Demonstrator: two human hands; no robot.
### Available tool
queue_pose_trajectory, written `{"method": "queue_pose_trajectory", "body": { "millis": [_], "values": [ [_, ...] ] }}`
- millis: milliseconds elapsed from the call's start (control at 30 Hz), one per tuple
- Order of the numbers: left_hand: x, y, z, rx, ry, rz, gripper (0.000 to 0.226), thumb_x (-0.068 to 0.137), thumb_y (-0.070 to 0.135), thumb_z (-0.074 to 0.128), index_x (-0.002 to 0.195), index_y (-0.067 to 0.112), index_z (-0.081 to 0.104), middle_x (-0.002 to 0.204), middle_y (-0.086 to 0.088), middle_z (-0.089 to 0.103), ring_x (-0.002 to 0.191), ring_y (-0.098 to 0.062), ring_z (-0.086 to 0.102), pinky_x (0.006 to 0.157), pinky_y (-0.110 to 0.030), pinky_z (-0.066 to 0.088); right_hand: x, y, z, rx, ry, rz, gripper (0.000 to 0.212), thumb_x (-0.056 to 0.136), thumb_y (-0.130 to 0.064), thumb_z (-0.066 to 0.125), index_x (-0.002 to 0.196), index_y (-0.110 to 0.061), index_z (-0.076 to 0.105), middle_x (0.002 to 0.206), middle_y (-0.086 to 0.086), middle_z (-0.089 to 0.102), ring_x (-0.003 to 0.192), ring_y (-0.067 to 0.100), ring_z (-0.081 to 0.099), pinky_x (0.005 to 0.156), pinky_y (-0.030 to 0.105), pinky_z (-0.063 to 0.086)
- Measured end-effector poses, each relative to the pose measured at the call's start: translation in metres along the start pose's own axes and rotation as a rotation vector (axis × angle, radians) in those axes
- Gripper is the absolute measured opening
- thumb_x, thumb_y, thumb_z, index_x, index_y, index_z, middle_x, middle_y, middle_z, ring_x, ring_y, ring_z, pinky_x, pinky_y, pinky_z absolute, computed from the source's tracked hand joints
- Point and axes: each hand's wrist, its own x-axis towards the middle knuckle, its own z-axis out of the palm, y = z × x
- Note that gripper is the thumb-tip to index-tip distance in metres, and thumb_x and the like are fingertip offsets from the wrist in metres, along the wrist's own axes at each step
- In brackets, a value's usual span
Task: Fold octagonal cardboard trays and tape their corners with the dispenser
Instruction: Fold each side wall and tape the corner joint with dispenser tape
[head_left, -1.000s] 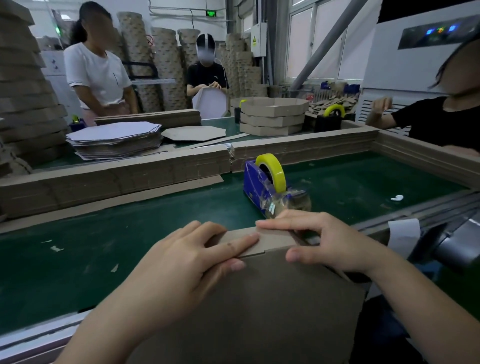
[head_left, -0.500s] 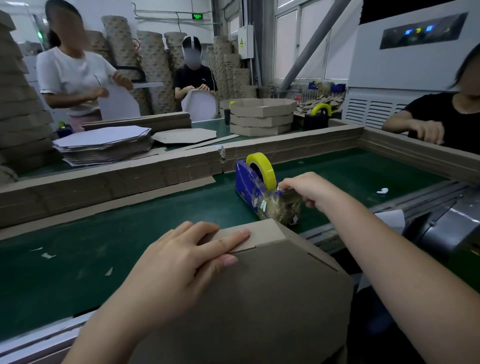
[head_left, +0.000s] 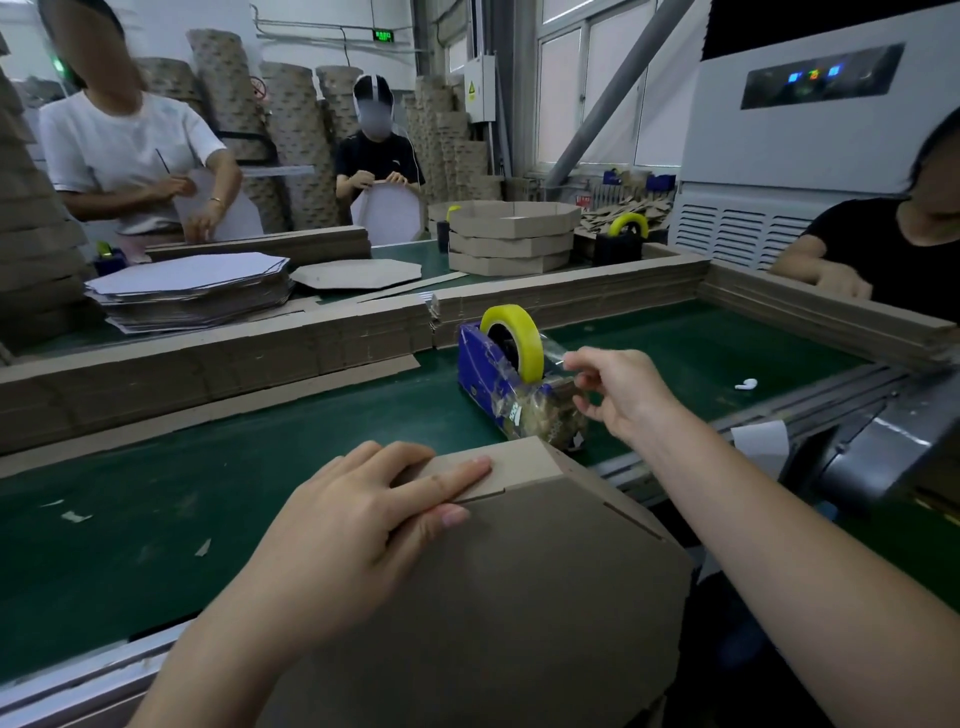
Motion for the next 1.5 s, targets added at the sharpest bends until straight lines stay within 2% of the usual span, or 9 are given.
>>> {"method": "queue_pose_trajectory", "body": {
  "millis": [67,167,633,867,967,1067,1200,1333,1500],
  "values": [
    [0.0,0.001,0.0,0.0,-0.001,-0.004,0.049,0.091,0.061,0.018,0.136,0.056,0.038,0.12,0.016,0.057,0.101,-0.011,0.052,0.081,-0.031,0.046,-0.004,0.008,-0.004,0.058,-0.035,-0.073,0.033,0.081,-0.001,0.064,0.049,-0.013,0.063,0.054,-0.002,0.057,0.062,0.012,0.052,0.069,0.035,0.046],
    [0.0,0.001,0.0,0.0,-0.001,-0.001,0.049,0.092,0.06,0.02,0.136,0.054,0.042,0.119,0.015,0.058,0.101,-0.011,0.052,0.079,-0.031,0.046,-0.008,0.017,-0.009,0.12,-0.063,-0.136,0.026,0.083,0.003,0.061,0.059,-0.004,0.057,0.059,0.004,0.055,0.064,0.014,0.054,0.074,0.036,0.048],
    [0.006,0.002,0.003,0.006,0.009,0.008,0.047,0.094,0.059,0.02,0.135,0.055,0.041,0.119,0.014,0.06,0.098,-0.012,0.053,0.074,-0.029,0.044,-0.003,0.043,-0.023,0.291,-0.108,-0.188,0.033,0.084,0.015,0.045,0.056,-0.003,0.041,0.061,0.009,0.038,0.062,0.014,0.043,0.085,0.032,0.052],
    [0.008,0.0,0.006,0.003,0.019,0.022,0.044,0.094,0.058,0.023,0.135,0.056,0.04,0.12,0.013,0.06,0.1,-0.012,0.054,0.075,-0.029,0.044,-0.006,0.047,-0.023,0.264,-0.086,-0.184,0.041,0.082,0.019,0.045,0.048,-0.004,0.04,0.062,0.008,0.038,0.065,0.016,0.039,0.095,0.043,0.043],
    [0.009,0.0,0.006,-0.021,0.022,0.024,0.045,0.093,0.058,0.025,0.134,0.054,0.043,0.122,0.015,0.06,0.101,-0.011,0.054,0.075,-0.03,0.045,-0.007,0.048,-0.029,0.088,-0.09,-0.194,0.049,0.082,0.013,0.053,0.04,-0.013,0.049,0.065,0.006,0.044,0.067,0.018,0.044,0.098,0.047,0.046],
    [0.009,-0.001,0.006,-0.092,0.046,0.025,0.044,0.092,0.059,0.029,0.131,0.054,0.046,0.127,0.02,0.059,0.104,-0.009,0.055,0.081,-0.035,0.049,-0.004,0.047,-0.037,-0.252,-0.044,-0.248,0.032,0.081,0.001,0.065,0.051,-0.007,0.054,0.073,0.009,0.051,0.072,0.022,0.051,0.089,0.047,0.046],
    [0.007,-0.003,0.007,-0.215,0.103,0.015,0.042,0.087,0.06,0.04,0.126,0.053,0.054,0.131,0.022,0.057,0.111,-0.007,0.056,0.089,-0.042,0.05,-0.001,0.038,-0.049,-0.666,0.061,-0.317,0.034,0.078,-0.009,0.073,0.051,-0.008,0.052,0.077,0.0,0.053,0.071,0.015,0.054,0.071,0.029,0.038],
    [0.007,-0.002,0.009,-0.293,0.147,0.001,0.041,0.083,0.061,0.047,0.117,0.046,0.066,0.126,0.022,0.06,0.115,-0.005,0.057,0.092,-0.043,0.049,-0.018,0.026,-0.051,-0.519,0.067,-0.331,0.024,0.079,-0.016,0.077,0.06,-0.011,0.063,0.083,0.0,0.058,0.075,0.015,0.058,0.071,0.028,0.04],
    [0.01,0.002,0.01,-0.287,0.174,0.001,0.024,0.085,0.054,0.058,0.099,0.038,0.068,0.119,0.022,0.064,0.111,-0.004,0.059,0.087,-0.044,0.051,-0.076,-0.008,-0.011,-0.295,-0.096,-0.428,0.014,0.079,-0.017,0.077,0.066,-0.019,0.072,0.071,-0.01,0.062,0.058,-0.002,0.053,0.06,0.017,0.041]
  ]
}}
